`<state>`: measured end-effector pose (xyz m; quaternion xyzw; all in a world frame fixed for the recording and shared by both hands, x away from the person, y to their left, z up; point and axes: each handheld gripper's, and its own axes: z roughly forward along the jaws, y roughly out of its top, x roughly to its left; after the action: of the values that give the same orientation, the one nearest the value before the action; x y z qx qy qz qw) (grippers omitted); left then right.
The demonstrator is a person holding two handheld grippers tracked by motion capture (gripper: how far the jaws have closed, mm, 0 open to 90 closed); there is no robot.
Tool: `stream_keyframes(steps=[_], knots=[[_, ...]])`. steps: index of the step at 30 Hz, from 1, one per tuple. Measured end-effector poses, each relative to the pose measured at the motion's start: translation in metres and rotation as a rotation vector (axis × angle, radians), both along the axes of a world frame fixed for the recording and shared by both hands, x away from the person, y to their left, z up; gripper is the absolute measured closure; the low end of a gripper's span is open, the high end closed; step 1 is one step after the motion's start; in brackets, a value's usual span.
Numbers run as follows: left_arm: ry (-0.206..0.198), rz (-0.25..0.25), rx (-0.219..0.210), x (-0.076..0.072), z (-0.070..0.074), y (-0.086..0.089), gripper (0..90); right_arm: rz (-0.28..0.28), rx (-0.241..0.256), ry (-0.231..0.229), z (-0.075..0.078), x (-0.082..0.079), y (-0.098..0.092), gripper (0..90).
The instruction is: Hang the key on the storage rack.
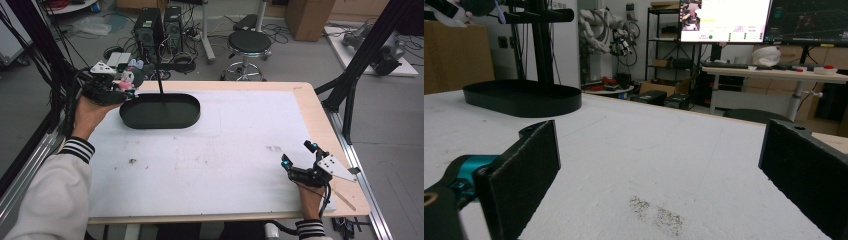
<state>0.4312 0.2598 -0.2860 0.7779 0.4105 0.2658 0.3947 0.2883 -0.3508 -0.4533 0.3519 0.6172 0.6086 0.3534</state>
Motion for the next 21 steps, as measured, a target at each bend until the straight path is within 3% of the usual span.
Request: stream_keyframes(steps=[21], knots=[[-0.018,0.022,-0.034,0.018,0.005,-0.012,55.4,-0.001,0.005,0.002,0.0,0.0,0.0,2.1]])
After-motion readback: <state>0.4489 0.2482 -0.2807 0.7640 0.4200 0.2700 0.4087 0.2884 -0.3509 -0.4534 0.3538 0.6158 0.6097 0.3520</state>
